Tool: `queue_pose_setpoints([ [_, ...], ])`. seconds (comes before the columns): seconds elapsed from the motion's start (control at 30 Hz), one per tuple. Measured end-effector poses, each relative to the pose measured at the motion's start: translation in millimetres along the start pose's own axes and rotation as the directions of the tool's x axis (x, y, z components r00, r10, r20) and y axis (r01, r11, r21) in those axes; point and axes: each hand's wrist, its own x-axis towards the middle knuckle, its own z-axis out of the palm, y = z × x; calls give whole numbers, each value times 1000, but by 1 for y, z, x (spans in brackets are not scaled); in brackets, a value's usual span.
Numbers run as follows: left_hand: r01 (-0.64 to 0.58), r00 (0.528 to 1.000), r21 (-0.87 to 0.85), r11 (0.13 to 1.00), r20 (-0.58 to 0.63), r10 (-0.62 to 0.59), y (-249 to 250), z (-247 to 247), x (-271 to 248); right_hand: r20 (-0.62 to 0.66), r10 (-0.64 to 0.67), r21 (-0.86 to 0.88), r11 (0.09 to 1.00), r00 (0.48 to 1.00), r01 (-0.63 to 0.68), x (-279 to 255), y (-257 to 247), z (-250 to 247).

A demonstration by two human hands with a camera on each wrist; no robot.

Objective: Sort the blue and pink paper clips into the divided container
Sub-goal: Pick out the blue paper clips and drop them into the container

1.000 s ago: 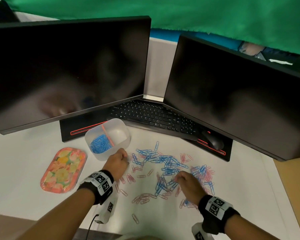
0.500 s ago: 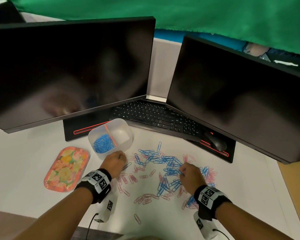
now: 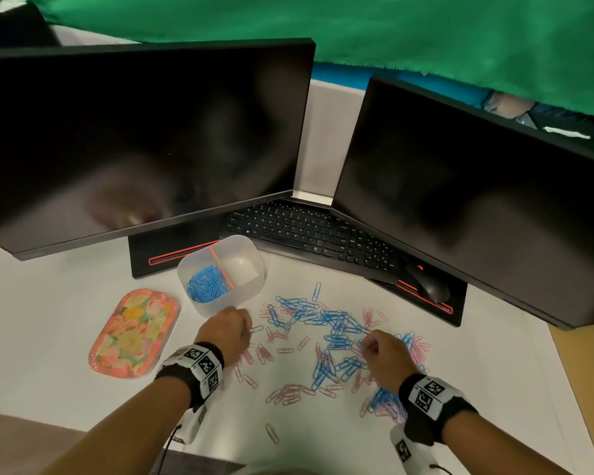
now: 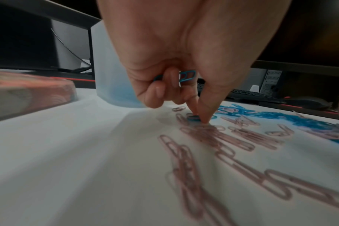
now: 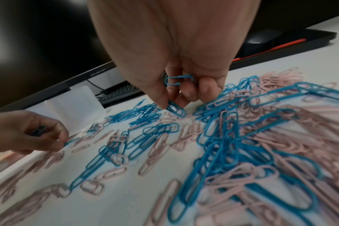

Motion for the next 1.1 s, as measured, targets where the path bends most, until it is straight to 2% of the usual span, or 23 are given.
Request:
queue_pose_setpoints([
  [0.23, 16, 1000, -120, 993, -5, -16, 3, -1, 1, -3, 2, 157, 988, 1000, -1, -5, -7, -7],
  [0.4, 44, 999, -368, 929, -1, -47, 3, -2, 1, 97, -38, 283, 959, 995, 9, -8, -24, -10],
  [0.53, 68, 998, -495, 866, 44, -53, 2, -2, 1, 213, -65, 414, 910, 975, -30, -7, -43, -11],
  [0.6, 94, 996, -535, 839, 58, -75, 2, -1, 0, 283, -23, 516, 846, 959, -132, -6, -53, -10],
  [0.7, 136, 991, -635, 761, 80, -111, 3, -1, -2, 357, 30, 675, 682, 934, -280, -4, -64, -5],
  [0.77, 138, 990, -699, 702, 75, -121, 4, -3, -3, 404, 33, 726, 597, 914, -342, -3, -71, -3],
  [0.87, 102, 992, -731, 675, 25, -123, 7, -9, -8, 472, -5, 750, 528, 881, -399, -1, -88, -2],
  [1.03, 25, 996, -808, 589, -33, -87, 7, -21, -16, 493, -61, 715, 597, 868, -364, 2, -111, 0],
  [1.1, 29, 994, -819, 574, -34, -99, 7, -26, -19, 490, -74, 697, 632, 869, -339, 4, -119, 1],
])
